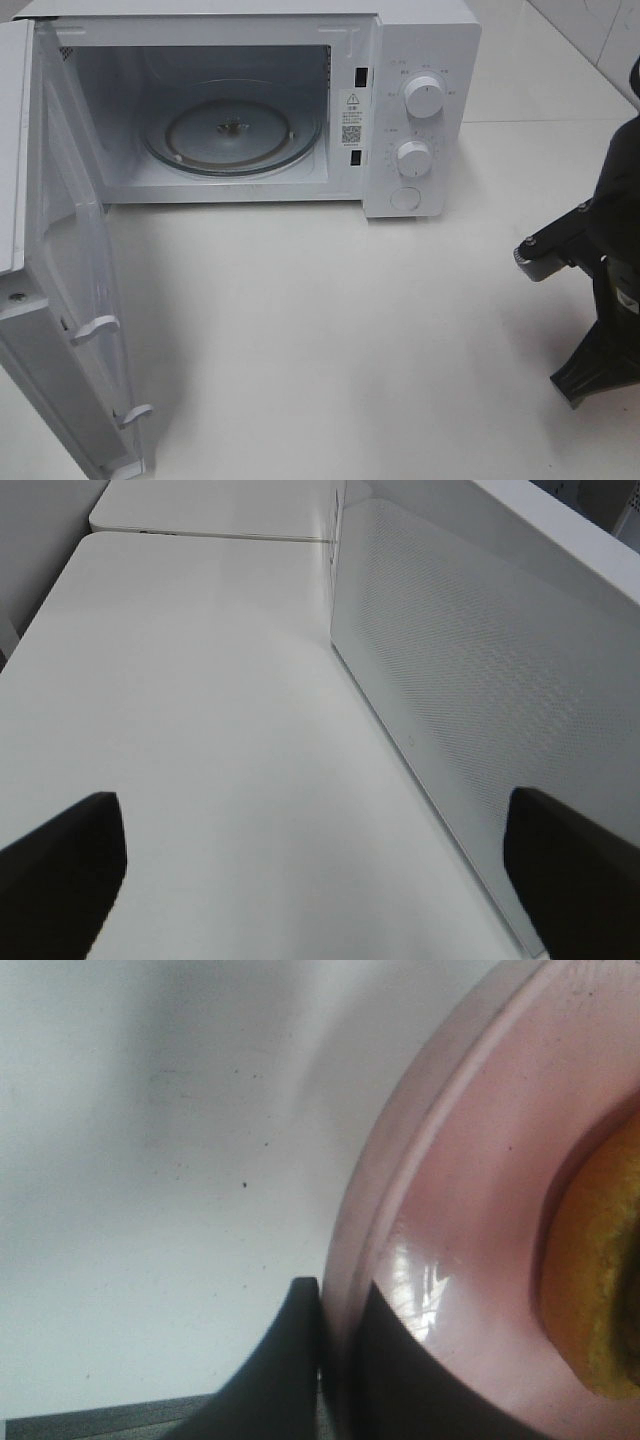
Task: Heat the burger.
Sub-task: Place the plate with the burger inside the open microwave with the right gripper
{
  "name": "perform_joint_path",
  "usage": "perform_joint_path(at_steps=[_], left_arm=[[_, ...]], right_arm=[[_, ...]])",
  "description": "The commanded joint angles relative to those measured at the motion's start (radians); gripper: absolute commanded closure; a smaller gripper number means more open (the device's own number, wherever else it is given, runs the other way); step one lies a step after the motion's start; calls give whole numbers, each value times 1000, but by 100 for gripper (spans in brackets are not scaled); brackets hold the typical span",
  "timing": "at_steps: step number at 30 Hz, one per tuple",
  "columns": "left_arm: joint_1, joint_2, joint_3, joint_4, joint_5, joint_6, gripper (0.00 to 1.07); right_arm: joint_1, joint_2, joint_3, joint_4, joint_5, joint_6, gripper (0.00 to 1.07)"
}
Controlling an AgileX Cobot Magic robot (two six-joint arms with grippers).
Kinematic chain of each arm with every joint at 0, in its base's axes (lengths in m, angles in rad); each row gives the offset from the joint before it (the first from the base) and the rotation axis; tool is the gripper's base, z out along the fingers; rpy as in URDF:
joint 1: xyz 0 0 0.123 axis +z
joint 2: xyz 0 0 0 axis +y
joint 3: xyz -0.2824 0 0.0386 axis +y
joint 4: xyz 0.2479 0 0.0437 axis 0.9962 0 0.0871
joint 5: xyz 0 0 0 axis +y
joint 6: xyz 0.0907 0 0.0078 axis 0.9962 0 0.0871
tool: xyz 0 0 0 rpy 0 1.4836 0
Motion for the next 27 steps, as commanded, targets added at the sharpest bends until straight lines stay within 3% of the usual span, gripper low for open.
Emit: perform_joint_path(at_steps=[1, 10, 27], left_arm=[[2, -21, 3, 6, -7, 1, 9], [2, -21, 3, 6, -7, 1, 9], [2, -21, 3, 6, -7, 1, 9]], right_arm=[[53, -48, 36, -17, 61, 9, 107], [154, -116, 69, 12, 98, 13, 107], [435, -205, 69, 13, 211, 13, 107]])
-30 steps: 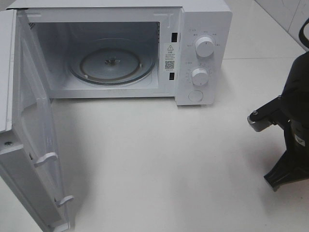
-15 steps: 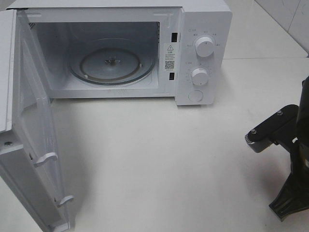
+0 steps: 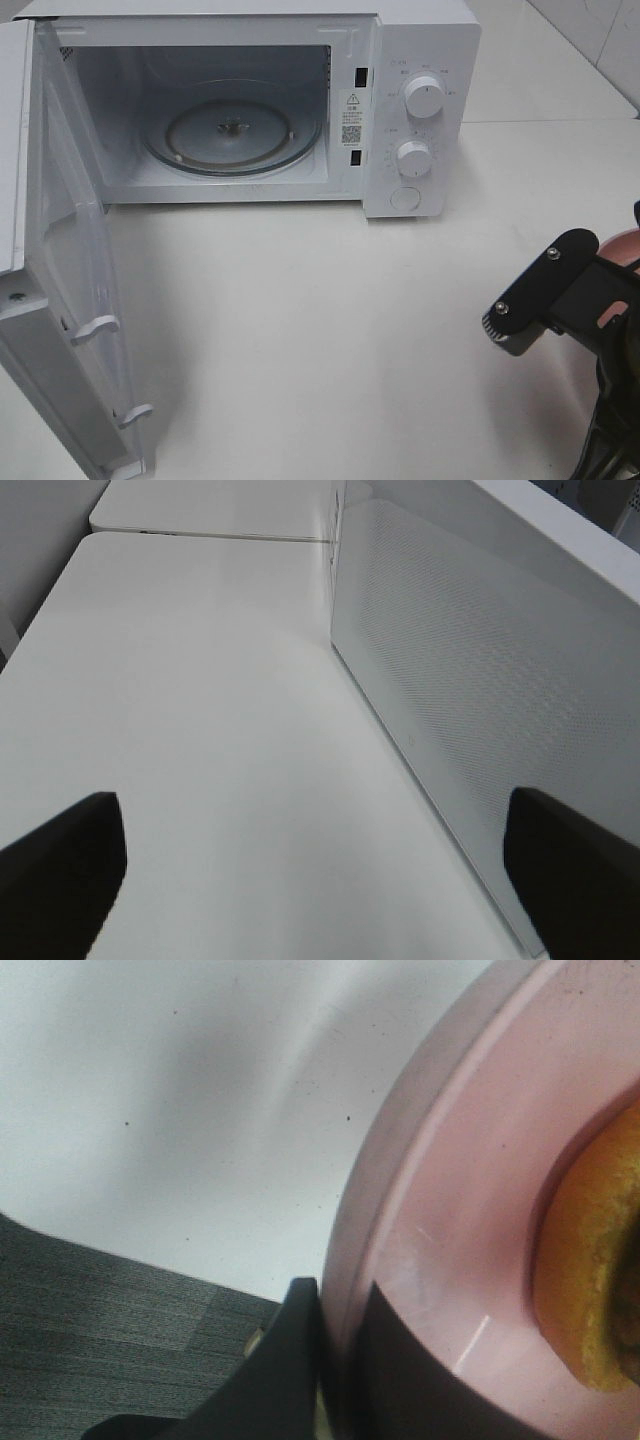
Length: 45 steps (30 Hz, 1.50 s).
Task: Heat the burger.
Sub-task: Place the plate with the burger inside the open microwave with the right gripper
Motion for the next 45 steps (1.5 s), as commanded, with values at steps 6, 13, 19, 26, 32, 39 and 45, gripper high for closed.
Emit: perform_joint_path(at_steps=[6, 13, 19, 26, 32, 39, 45], left_arm=[[2, -21, 3, 6, -7, 1, 9], [2, -21, 3, 6, -7, 1, 9], [2, -21, 3, 6, -7, 1, 9], [2, -21, 3, 6, -7, 1, 9], [2, -21, 3, 6, -7, 1, 9], [2, -21, 3, 6, -7, 1, 9], [2, -21, 3, 6, -7, 1, 9]], right_arm=[[138, -11, 5, -45, 65, 6, 107], [217, -11, 5, -48, 65, 3, 107], [267, -11, 5, -52, 65, -1, 107], [343, -11, 5, -53, 65, -20, 107], [393, -11, 5, -81, 64, -57, 107], [393, -11, -6, -143, 56, -119, 107], [393, -11, -39, -199, 8, -210, 107]])
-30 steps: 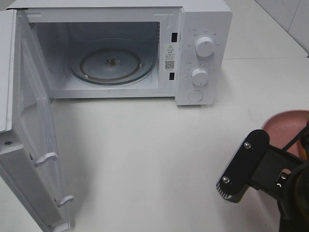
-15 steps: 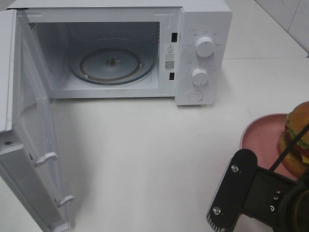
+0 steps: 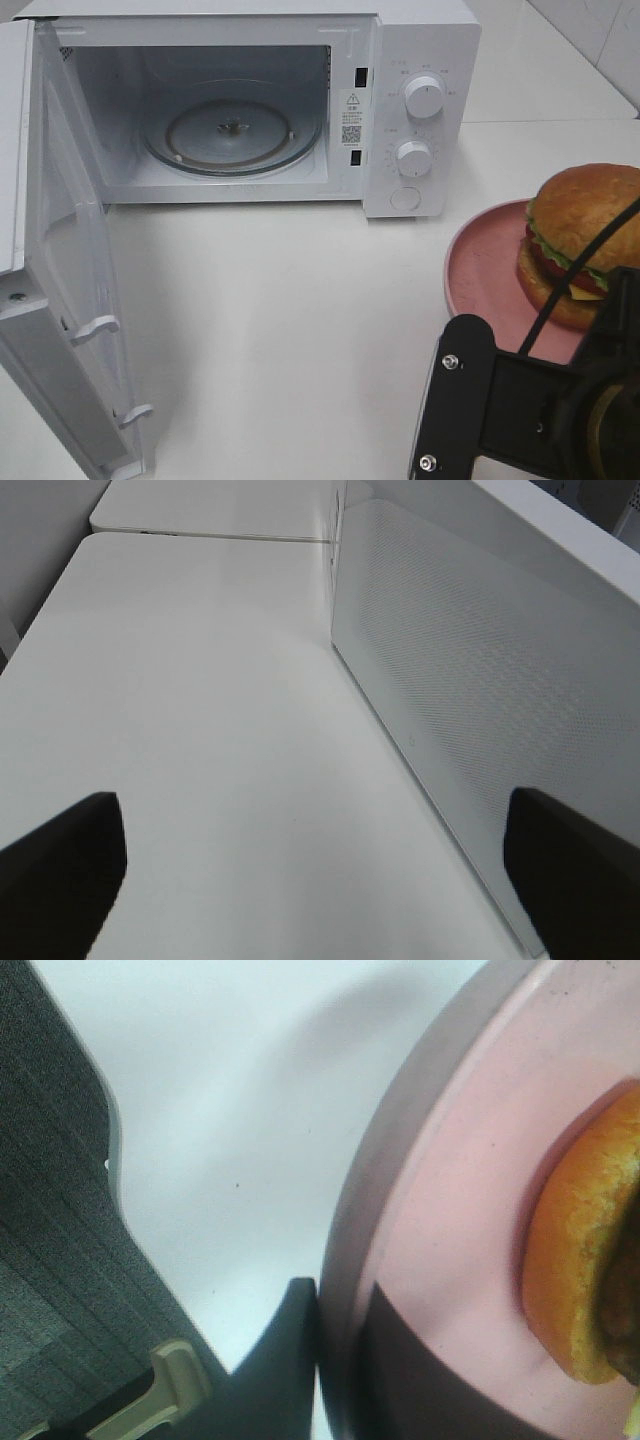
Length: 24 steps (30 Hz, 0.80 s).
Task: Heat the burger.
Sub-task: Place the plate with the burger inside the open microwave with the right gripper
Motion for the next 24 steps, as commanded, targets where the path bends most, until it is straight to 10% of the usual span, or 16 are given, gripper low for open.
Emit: perform_joint_path(at_steps=[1, 24], left_arm=[[2, -21, 3, 6, -7, 1, 9], [2, -21, 3, 6, -7, 1, 9]], right_arm=[[3, -8, -16, -88, 8, -49, 107], [3, -8, -16, -172, -158, -332, 107]])
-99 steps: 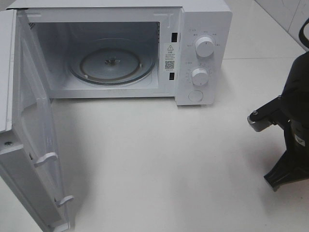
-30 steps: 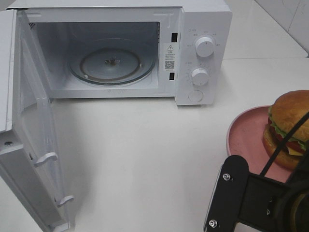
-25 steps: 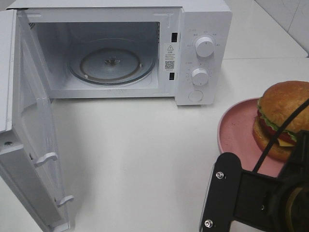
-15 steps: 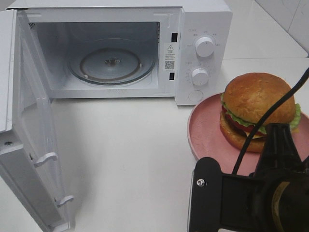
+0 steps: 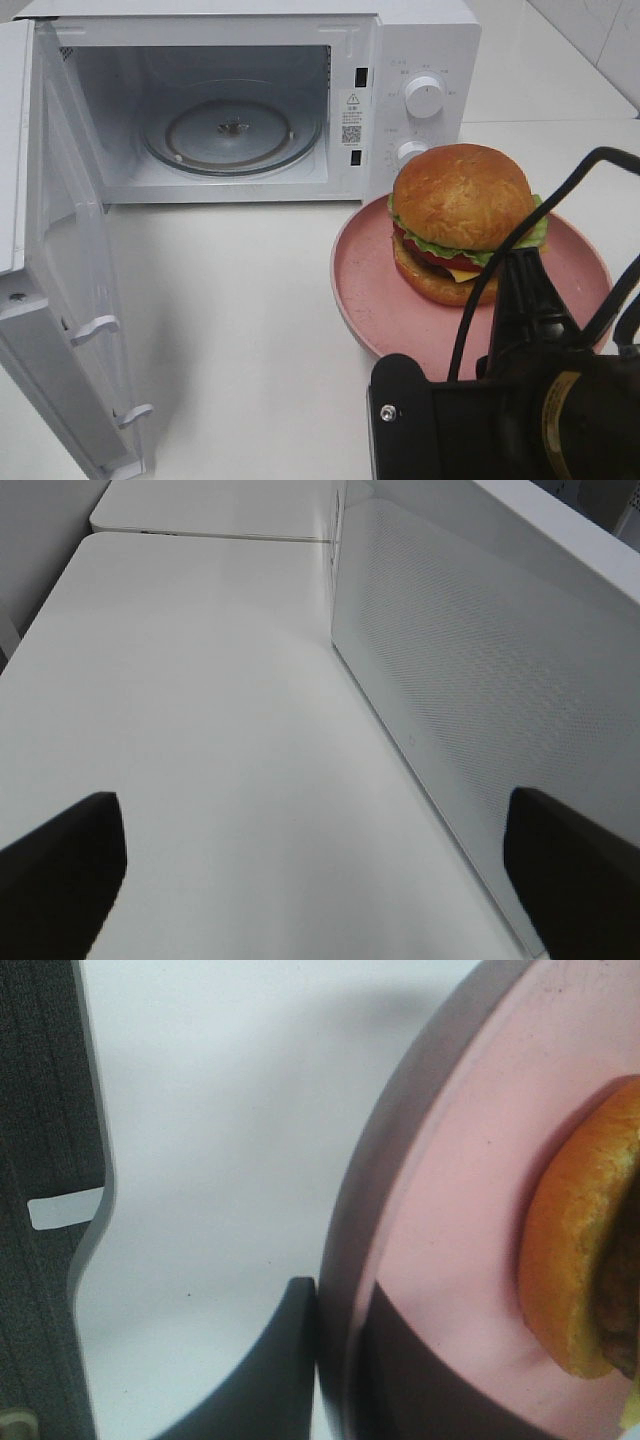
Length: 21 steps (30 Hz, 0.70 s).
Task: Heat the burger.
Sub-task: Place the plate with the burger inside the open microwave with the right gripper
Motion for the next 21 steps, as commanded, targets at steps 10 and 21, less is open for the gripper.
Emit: perform_joint_path(at_steps=[10, 21], left_arm=[[2, -21, 3, 6, -7, 1, 9], [2, -21, 3, 6, -7, 1, 9]], right_arm=[[-69, -8, -8, -100, -140, -188, 107], [-190, -8, -8, -116, -317, -420, 107]])
